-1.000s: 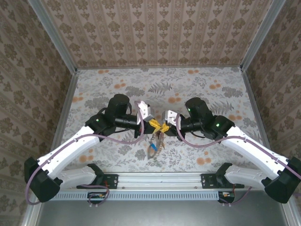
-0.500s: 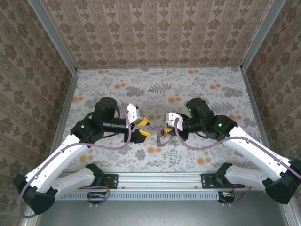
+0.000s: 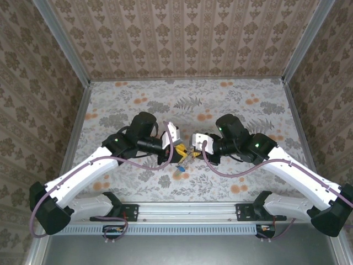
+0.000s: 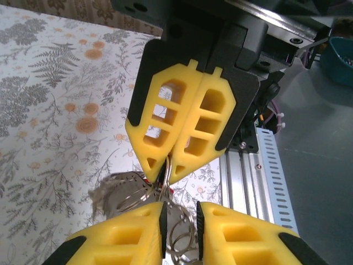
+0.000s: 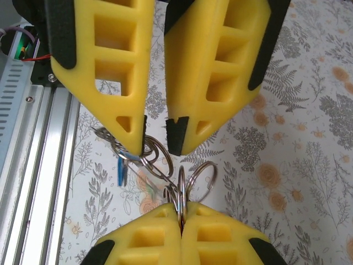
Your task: Put the keys on the keyring
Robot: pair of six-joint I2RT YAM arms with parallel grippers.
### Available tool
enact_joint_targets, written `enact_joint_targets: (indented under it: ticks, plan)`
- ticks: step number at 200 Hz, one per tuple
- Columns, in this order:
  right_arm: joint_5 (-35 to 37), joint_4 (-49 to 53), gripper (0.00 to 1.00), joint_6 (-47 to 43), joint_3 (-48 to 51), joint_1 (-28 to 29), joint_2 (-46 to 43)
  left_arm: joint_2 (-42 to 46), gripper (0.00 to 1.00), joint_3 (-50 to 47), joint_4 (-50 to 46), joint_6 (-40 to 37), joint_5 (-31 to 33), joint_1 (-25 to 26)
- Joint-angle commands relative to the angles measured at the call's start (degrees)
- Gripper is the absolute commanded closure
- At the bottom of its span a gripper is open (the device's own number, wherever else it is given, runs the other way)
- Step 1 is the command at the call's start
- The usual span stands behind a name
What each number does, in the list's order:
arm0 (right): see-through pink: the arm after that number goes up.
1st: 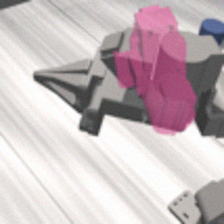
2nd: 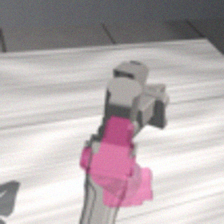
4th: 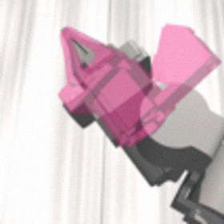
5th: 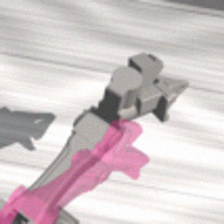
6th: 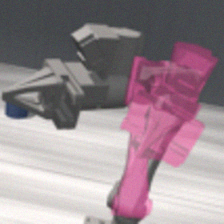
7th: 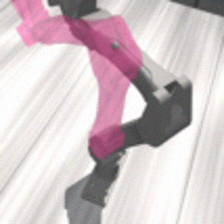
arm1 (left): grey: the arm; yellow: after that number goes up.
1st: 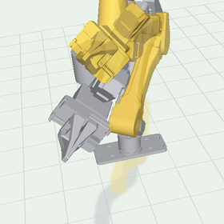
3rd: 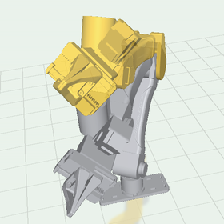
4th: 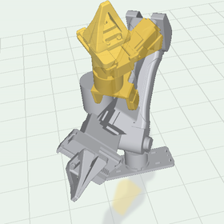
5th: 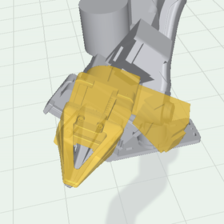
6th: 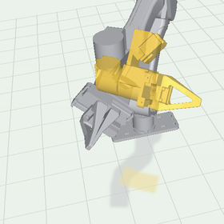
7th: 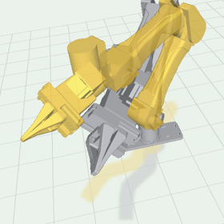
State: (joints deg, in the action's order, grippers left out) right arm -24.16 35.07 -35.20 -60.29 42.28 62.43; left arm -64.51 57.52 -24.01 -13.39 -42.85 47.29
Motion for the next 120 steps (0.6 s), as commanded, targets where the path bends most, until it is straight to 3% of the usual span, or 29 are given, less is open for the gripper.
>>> enact_joint_targets:
  ticks: [1,31,120]
  plan:
    - [-1.21,-0.35,1.0,0.0,-1.99,0.45,0.06,-0.04,0.78,1.37,1.39,-3.0,0.66,0.62]
    - [-1.24,-0.78,1.0,-0.18,-1.71,0.65,0.23,-0.69,0.85,1.07,1.61,-4.69,0.4,1.67]
    - [-2.12,-1.64,1.0,0.46,-1.34,0.84,-0.1,0.12,0.83,1.3,0.8,-6.24,4.16,2.53]
